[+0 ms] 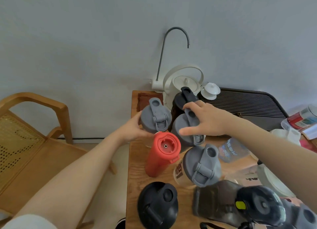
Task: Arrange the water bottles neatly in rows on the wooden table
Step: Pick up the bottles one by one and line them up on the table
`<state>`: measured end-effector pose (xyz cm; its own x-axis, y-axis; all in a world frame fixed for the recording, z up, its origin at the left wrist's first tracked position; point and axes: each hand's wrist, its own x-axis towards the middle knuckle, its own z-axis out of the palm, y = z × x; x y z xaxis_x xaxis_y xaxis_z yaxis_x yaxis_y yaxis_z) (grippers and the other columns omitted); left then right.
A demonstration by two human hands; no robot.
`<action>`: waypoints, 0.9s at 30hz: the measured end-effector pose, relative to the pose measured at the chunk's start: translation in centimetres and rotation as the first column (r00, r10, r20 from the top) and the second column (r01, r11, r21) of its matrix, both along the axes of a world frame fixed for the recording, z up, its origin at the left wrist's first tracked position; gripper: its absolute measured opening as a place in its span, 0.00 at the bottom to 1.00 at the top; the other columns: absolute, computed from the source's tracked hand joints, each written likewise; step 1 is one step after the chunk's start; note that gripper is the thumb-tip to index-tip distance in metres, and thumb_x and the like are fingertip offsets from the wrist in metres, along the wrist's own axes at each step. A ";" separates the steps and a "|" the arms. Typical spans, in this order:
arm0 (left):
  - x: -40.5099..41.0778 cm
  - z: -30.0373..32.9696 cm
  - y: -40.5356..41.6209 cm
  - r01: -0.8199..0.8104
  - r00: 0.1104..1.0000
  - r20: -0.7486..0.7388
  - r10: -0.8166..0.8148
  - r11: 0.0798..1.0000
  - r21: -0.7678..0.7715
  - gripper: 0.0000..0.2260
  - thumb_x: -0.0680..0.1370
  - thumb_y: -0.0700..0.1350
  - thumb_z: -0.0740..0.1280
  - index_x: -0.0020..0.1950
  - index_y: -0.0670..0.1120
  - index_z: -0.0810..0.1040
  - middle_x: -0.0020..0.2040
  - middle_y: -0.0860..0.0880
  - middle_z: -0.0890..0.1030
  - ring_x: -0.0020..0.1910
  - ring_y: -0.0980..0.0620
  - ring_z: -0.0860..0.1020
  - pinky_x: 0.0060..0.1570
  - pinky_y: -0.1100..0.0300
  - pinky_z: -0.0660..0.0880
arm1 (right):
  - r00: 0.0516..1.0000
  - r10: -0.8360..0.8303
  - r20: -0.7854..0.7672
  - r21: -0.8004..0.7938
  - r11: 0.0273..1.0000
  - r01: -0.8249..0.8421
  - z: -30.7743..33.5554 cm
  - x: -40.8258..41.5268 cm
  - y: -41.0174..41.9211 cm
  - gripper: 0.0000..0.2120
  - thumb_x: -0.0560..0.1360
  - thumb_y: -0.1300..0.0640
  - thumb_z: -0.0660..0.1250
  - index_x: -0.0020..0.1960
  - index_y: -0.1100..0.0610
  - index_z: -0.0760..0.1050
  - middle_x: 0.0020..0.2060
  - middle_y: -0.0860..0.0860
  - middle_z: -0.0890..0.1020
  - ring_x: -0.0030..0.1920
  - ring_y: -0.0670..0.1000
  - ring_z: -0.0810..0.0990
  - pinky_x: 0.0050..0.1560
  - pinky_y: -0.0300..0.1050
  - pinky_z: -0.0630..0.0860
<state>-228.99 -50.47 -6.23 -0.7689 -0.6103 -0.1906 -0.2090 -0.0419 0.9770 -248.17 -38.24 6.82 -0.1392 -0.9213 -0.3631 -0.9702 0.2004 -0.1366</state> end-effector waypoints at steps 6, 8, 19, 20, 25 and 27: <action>-0.6 0.1 -0.4 0.082 0.993 0.084 -0.084 0.996 0.035 0.37 0.64 0.39 0.77 0.59 0.67 0.61 0.56 0.62 0.73 0.57 0.62 0.71 0.56 0.64 0.69 | 0.939 -0.274 0.209 -0.190 0.930 0.314 -0.5 -3.9 -3.6 0.30 0.74 0.45 0.64 0.72 0.51 0.58 0.70 0.57 0.64 0.67 0.58 0.67 0.66 0.52 0.65; -0.9 0.2 -0.3 0.086 0.992 0.088 -0.090 0.995 0.048 0.38 0.65 0.37 0.76 0.62 0.64 0.59 0.55 0.63 0.72 0.56 0.62 0.71 0.53 0.67 0.69 | 0.892 -0.318 0.321 -0.054 0.934 0.352 -1.5 -4.6 -4.9 0.36 0.73 0.45 0.66 0.74 0.50 0.53 0.72 0.57 0.63 0.69 0.57 0.66 0.67 0.50 0.64; -0.9 1.8 -2.7 0.053 0.998 0.011 -0.057 0.976 0.210 0.37 0.70 0.40 0.67 0.73 0.57 0.52 0.76 0.51 0.56 0.73 0.51 0.57 0.69 0.54 0.59 | 0.834 -0.423 0.355 0.114 0.905 0.410 -2.4 -3.0 -10.6 0.29 0.70 0.47 0.68 0.66 0.57 0.61 0.55 0.56 0.72 0.49 0.58 0.75 0.48 0.57 0.80; -1.3 2.2 -3.4 -0.024 0.999 0.030 0.020 0.990 0.139 0.34 0.74 0.42 0.66 0.73 0.57 0.51 0.76 0.51 0.55 0.73 0.51 0.57 0.68 0.55 0.59 | 0.835 -0.410 0.368 0.108 0.910 0.399 -2.5 -2.5 -10.9 0.28 0.71 0.48 0.68 0.65 0.58 0.62 0.55 0.57 0.72 0.49 0.58 0.76 0.47 0.57 0.81; -4.0 2.8 -4.4 -0.009 0.999 0.050 0.011 0.999 -0.050 0.42 0.70 0.52 0.71 0.73 0.60 0.44 0.76 0.53 0.52 0.72 0.51 0.59 0.71 0.51 0.60 | 0.846 -0.323 0.425 0.046 0.941 0.336 -3.0 -0.3 -12.4 0.29 0.71 0.44 0.67 0.66 0.57 0.63 0.59 0.54 0.73 0.53 0.57 0.77 0.45 0.53 0.80; -4.9 2.8 -4.4 -0.038 0.999 -0.010 0.037 0.994 -0.100 0.41 0.70 0.48 0.72 0.73 0.58 0.48 0.72 0.57 0.61 0.69 0.56 0.63 0.68 0.58 0.64 | 0.832 -0.305 0.464 0.049 0.946 0.319 -2.9 0.4 -12.5 0.26 0.73 0.44 0.66 0.64 0.56 0.64 0.58 0.54 0.75 0.52 0.55 0.78 0.48 0.53 0.80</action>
